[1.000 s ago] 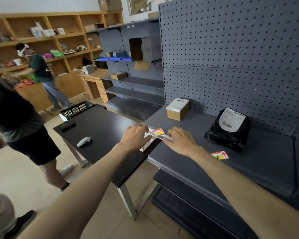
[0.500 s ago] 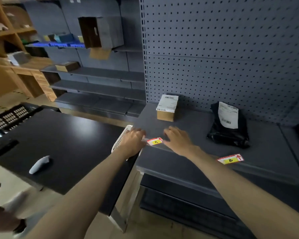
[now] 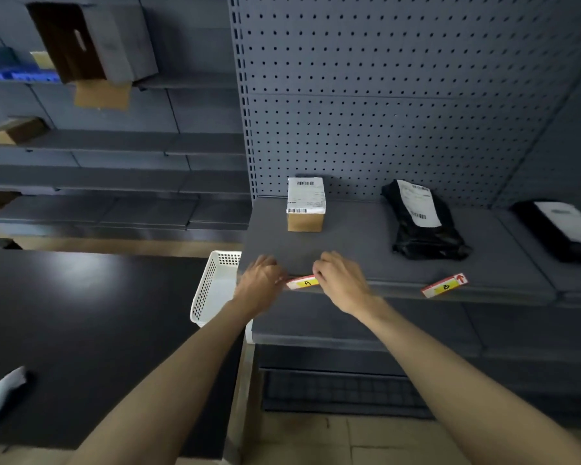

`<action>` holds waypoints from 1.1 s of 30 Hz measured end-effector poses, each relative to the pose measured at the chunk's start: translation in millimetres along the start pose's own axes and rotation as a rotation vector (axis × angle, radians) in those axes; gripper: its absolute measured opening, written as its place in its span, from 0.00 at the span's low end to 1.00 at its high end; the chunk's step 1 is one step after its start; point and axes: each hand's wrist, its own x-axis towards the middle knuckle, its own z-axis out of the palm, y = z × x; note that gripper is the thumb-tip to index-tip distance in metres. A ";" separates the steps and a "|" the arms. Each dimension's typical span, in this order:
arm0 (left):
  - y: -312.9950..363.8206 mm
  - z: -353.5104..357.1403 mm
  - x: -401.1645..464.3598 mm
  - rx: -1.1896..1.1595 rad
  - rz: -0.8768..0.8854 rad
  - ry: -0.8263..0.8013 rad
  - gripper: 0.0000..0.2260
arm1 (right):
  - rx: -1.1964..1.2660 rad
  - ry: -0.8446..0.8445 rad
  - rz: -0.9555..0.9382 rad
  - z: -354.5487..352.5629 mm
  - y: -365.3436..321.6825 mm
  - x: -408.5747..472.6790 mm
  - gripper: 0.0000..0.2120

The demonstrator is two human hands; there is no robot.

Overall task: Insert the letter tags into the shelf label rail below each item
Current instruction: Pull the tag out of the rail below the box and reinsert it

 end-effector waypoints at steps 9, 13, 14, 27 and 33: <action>-3.3 7.2 8.2 0.174 0.279 -0.003 0.04 | -0.027 0.000 0.108 19.2 3.6 -8.9 0.06; -1.0 11.6 5.7 0.170 0.241 -0.044 0.03 | -0.029 -0.007 0.124 26.2 4.2 -11.1 0.06; 0.2 12.0 6.1 0.183 0.234 -0.052 0.02 | -0.030 -0.015 0.120 26.9 4.4 -12.1 0.06; 116.4 23.5 40.3 0.041 0.290 0.015 0.08 | -0.040 0.007 0.143 -36.6 122.1 -66.7 0.14; 212.5 62.7 60.5 0.005 0.204 0.014 0.08 | -0.068 -0.040 0.152 -63.0 206.2 -106.1 0.15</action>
